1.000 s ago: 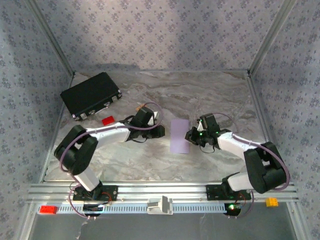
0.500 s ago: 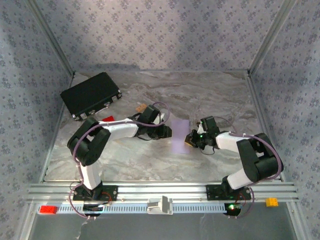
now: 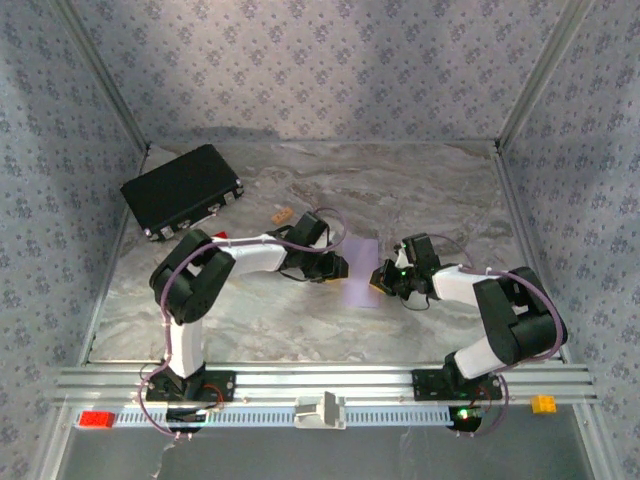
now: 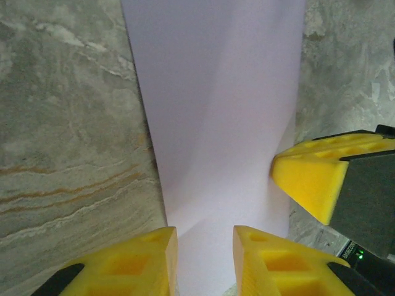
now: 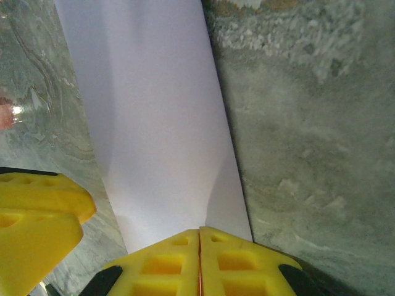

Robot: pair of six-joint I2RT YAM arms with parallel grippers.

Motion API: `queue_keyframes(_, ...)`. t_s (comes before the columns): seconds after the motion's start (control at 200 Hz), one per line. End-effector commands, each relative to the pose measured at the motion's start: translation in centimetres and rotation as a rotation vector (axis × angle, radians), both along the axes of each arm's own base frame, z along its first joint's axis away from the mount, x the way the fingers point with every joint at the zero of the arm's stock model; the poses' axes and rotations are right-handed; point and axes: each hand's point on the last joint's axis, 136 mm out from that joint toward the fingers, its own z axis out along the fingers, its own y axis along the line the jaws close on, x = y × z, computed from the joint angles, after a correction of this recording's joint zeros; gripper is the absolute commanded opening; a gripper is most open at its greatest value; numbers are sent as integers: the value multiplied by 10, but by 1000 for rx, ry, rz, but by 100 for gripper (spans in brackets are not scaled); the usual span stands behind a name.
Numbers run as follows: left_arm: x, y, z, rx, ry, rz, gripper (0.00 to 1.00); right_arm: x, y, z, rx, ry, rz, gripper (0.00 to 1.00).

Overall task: Fold a paper plane with a square sheet of paper (pick it up from the middle)
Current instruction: Third fold the triangle at the center of the table.

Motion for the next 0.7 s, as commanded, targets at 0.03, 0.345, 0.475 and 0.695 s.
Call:
queue_keyframes(0.03,-3,-2,-3,16,28,-4,29,-22,-11,-23,-53,106,-23,9)
queue_keyframes(0.345,-4,-3,-8,31,43,-10,29,-22,-11,-22,-53,104,-25,8)
queue_keyframes(0.475,-5,-5,-10,38,48,-15,29,-22,-12,-23,-53,108,-28,8)
queue_keyframes(0.695,-6,-3,-14,54,55,-16,29,-22,-11,-22,-50,106,-27,8)
